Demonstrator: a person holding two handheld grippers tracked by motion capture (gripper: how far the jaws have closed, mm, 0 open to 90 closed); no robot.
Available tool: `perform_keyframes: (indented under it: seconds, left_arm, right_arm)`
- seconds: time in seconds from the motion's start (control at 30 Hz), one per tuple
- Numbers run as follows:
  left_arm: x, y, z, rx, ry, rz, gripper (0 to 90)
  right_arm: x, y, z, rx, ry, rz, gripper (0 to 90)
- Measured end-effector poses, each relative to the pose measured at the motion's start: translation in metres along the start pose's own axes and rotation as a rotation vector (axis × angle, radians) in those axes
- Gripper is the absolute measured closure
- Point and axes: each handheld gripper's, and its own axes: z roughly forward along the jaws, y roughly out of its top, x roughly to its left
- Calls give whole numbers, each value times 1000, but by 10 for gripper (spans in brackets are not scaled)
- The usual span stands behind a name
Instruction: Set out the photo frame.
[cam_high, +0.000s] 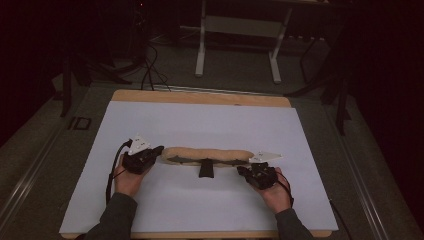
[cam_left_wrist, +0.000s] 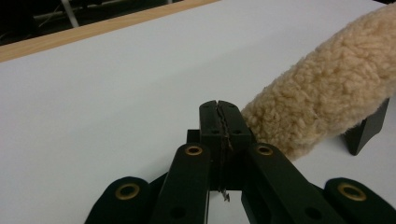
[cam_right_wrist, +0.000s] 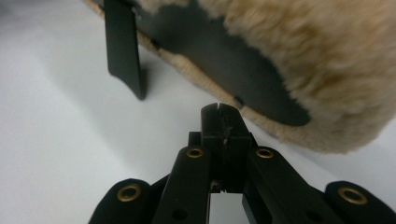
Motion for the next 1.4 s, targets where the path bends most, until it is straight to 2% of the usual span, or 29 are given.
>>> perform_keyframes:
  seconds: [0.1,0.4,0.63,0.73,1.0,1.4]
  left_arm:
    - [-1,0,-1,3,0,4,900]
    - [-3,-2,-7,7,-10,12,900]
    - [-7,-4,-11,9,-13,13,900]
    - [-11,-4,-13,15,-7,30,900]
    - [-15,-7,-17,12,-26,9,900]
    - [-20,-9,-19,8,-34,2,900]
  right_arm:
    - [-1,1,-2,-22,-6,8,900]
    - [-3,2,-1,-38,-8,35,900]
    - [-6,5,3,-44,-37,57,900]
    - [-7,5,3,-47,-38,66,900]
    - [-5,7,7,-54,-51,75,900]
    - [2,11,14,-65,-57,70,900]
